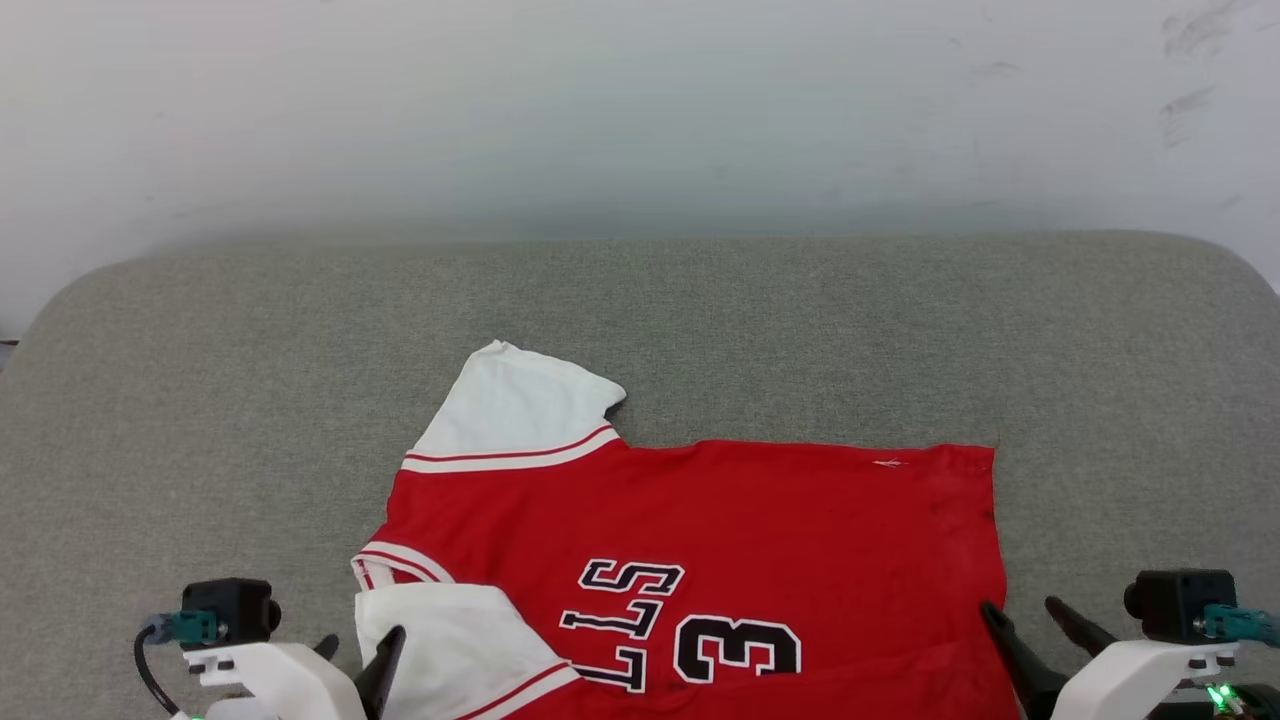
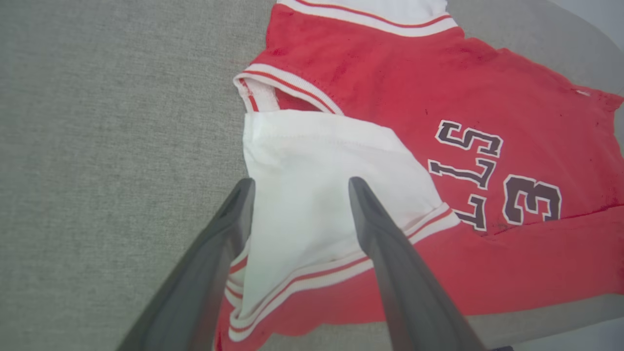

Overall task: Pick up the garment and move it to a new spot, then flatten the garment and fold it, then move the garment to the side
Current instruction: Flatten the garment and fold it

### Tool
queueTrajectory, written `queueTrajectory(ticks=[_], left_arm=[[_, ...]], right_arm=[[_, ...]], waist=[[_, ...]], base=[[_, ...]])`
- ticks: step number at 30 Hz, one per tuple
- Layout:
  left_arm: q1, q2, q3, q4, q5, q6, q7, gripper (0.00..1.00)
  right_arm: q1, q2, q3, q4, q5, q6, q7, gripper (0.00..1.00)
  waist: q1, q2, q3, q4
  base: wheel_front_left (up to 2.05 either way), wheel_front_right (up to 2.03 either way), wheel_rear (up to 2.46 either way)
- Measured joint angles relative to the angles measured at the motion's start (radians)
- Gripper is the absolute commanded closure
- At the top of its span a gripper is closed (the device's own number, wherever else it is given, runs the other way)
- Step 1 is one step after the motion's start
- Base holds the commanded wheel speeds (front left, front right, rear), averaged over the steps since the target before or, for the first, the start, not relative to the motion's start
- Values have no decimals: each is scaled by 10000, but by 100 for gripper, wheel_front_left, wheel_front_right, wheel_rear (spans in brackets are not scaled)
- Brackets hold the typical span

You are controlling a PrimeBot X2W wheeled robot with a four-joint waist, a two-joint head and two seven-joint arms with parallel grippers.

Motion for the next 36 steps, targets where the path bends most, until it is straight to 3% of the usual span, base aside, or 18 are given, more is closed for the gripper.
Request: queueTrajectory(ticks=[10,13,16,28,35,36], left_arm=[[-1814,-151,151,-35,920,-77,-943,0],[-3069,-368,174,516,1360,-196,-1335,0],[-4439,-437,146,1455,1471,-579,-1200,0],[-7552,-81,-247,4138,721,-2042,1726,0],[-8643,165,-568,5463,374,-2477,3622,0],[-8914,242,-658,5722,290,-2470,4289,0]], right_arm=[[-891,637,-360,-811,-1083,0,-2259,0],[-1530,767,-249,-1147,-1488,0,-2991,0],[-2090,830,-102,-1354,-1852,0,-3281,0],[-2954,951,267,-1103,-1806,0,-3613,0],[-3107,1078,491,-702,-1519,0,-3745,0],[-3112,1093,481,-591,-1465,0,-3785,0]], waist=[[1,0,495,-102],[1,0,1152,-266],[2,-1,1901,-486],[3,-1,3420,-1365],[2,-1,3916,-1942],[2,-1,4014,-2059]], base=[[0,0,0],[0,0,0],[0,0,0],[0,0,0],[0,0,0],[0,0,0]])
